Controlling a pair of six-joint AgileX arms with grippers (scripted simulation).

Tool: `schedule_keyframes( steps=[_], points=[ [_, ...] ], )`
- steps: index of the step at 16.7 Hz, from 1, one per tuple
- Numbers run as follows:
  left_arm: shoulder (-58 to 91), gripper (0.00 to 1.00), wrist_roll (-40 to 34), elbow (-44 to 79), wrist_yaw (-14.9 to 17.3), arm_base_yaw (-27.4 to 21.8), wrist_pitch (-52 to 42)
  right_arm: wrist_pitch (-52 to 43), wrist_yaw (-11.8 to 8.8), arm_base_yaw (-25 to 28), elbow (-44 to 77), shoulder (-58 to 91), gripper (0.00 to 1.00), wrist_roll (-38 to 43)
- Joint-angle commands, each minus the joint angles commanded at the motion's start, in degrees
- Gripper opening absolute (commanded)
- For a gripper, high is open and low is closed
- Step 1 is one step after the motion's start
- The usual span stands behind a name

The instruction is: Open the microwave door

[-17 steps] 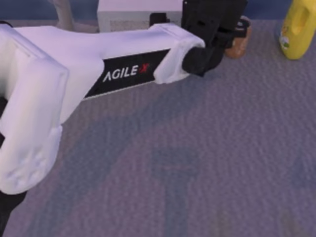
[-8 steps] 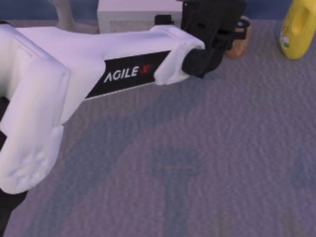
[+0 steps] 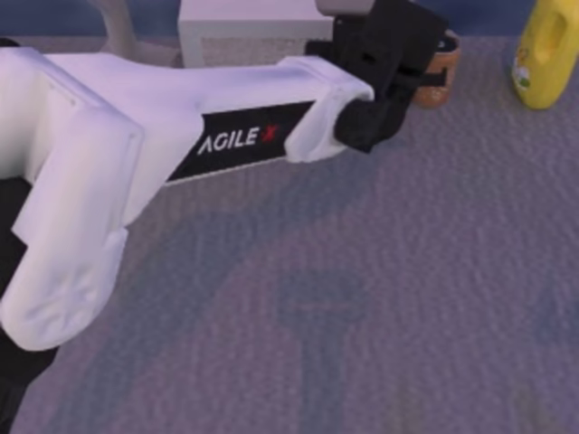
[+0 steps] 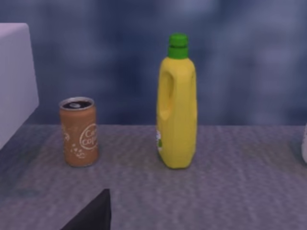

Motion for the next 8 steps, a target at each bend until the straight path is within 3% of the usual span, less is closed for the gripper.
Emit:
schedule_keyframes(
  steps=[6,7,8],
  points=[
    [0.0,0.00,0.0,0.0,0.0,0.0,0.0,0.0,0.0,0.0,0.0,0.0,1.00,0.0],
    [-0.9,0.00,0.1,-3.0,-0.1,-3.1,-0.7,0.0,0.0,0.0,0.0,0.0,1.00,0.0],
    [-1.1,0.00,0.1,-3.2,-0.1,-3.1,-0.5,0.0,0.0,0.0,0.0,0.0,1.00,0.0]
  ],
)
